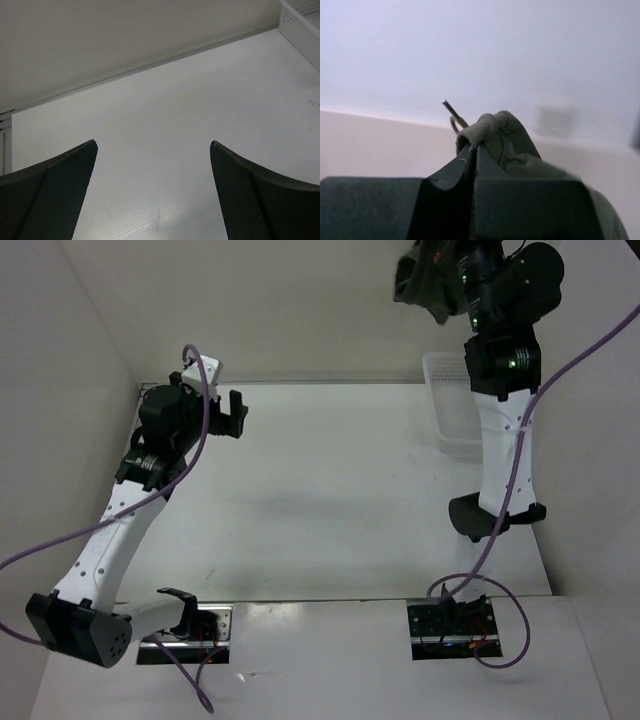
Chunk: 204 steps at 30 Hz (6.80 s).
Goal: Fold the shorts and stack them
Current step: Move the shorts to the center of the board, then flatten the shorts out
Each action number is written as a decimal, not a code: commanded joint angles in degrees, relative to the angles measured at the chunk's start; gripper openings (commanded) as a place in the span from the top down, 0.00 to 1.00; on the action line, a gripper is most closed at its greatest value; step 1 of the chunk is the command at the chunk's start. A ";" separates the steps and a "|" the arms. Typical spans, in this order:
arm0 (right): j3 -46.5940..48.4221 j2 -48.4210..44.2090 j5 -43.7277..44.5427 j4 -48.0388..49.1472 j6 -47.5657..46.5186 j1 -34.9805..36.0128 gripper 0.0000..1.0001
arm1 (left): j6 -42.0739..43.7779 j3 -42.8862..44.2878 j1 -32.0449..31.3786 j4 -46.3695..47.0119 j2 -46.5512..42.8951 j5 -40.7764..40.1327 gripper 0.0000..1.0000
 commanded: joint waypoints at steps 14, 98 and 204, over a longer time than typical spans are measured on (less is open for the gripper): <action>-25.89 -0.46 -23.06 -1.63 0.63 5.30 0.71 | 0.21 -9.43 11.46 3.02 -15.99 2.59 0.00; -22.07 2.21 8.55 -27.02 -3.18 27.63 1.00 | 0.21 10.74 39.68 -20.26 5.02 34.41 1.00; -105.19 -31.75 -7.64 19.55 -4.60 10.85 0.12 | 0.21 -26.66 7.69 -2.97 15.99 -8.22 0.21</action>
